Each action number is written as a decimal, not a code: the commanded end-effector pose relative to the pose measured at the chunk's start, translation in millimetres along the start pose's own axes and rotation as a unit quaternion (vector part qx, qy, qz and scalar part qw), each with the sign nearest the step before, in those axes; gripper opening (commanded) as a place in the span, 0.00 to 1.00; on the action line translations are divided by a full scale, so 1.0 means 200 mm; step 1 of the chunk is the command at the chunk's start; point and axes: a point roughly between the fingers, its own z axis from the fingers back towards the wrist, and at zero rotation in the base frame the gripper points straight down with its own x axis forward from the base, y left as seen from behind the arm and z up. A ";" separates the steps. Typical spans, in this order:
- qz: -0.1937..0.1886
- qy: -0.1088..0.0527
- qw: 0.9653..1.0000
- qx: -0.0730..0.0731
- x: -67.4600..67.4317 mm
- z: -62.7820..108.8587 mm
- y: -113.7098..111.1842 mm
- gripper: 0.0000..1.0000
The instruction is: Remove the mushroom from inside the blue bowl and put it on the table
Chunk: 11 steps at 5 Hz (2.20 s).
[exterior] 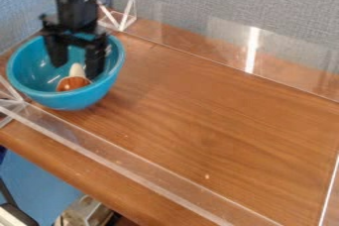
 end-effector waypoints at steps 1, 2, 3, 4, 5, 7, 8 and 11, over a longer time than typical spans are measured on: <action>-0.011 -0.017 1.000 0.012 0.06 -0.03 0.07 1.00; -0.011 -0.010 1.000 0.015 0.10 -0.08 0.09 1.00; -0.009 -0.012 1.000 0.020 0.11 -0.06 0.10 0.00; -0.006 -0.015 1.000 0.026 0.11 -0.03 0.09 0.00; -0.004 -0.020 0.999 0.032 0.11 0.02 0.09 0.00; 0.001 -0.025 0.999 0.042 0.13 0.06 0.09 0.00; -0.003 -0.021 0.999 0.043 0.17 0.01 0.10 0.00; -0.028 -0.008 0.999 0.039 0.27 -0.10 0.12 0.00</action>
